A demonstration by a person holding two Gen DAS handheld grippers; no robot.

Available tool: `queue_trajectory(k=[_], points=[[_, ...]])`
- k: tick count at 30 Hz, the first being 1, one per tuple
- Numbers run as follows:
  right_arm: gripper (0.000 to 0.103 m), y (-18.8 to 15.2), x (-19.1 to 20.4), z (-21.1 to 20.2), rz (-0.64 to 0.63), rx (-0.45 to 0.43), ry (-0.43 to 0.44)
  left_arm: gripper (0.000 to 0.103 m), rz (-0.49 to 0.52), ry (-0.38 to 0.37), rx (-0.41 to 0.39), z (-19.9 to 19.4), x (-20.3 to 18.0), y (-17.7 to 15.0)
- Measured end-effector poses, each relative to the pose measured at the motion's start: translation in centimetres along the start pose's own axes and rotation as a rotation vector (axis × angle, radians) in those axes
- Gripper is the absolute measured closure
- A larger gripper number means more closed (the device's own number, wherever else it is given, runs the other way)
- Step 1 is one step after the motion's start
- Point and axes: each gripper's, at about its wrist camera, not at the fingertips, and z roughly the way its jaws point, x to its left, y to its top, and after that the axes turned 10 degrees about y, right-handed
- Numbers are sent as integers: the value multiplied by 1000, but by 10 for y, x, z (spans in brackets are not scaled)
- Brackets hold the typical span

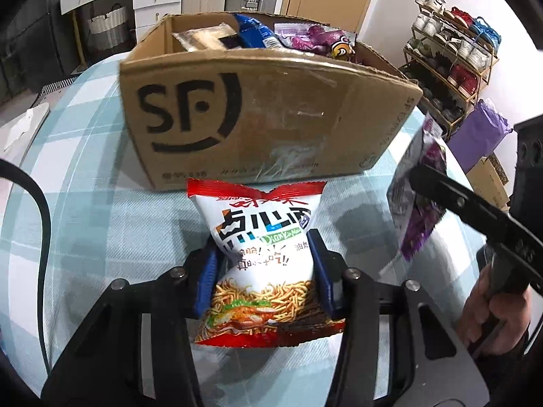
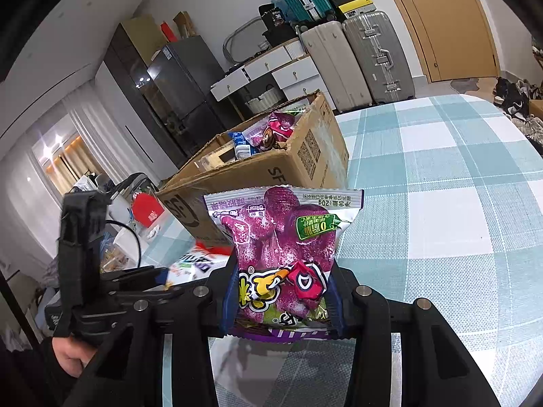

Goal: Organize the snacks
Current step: 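Lift both bags and carry them over the cardboard box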

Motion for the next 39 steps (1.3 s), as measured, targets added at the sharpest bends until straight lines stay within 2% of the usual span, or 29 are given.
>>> queue_trajectory(k=[6, 12, 21, 30, 35, 39], points=[[60, 0, 0, 2, -4, 3, 8, 58, -6, 2, -2, -13, 8, -16], [60, 0, 3, 5, -21, 3, 22, 58, 13, 15, -40, -40, 5, -26], [60, -1, 9, 20, -35, 42, 32, 58, -23, 20, -81, -79, 4, -28], [60, 12, 47, 4, -107, 26, 21, 58, -39, 4, -180, -136, 19, -19], [60, 24, 79, -17, -194, 17, -9, 58, -52, -6, -232, -166, 29, -8], [60, 31, 106, -32, -251, 9, -37, 58, -68, -36, -244, -189, 35, -4]])
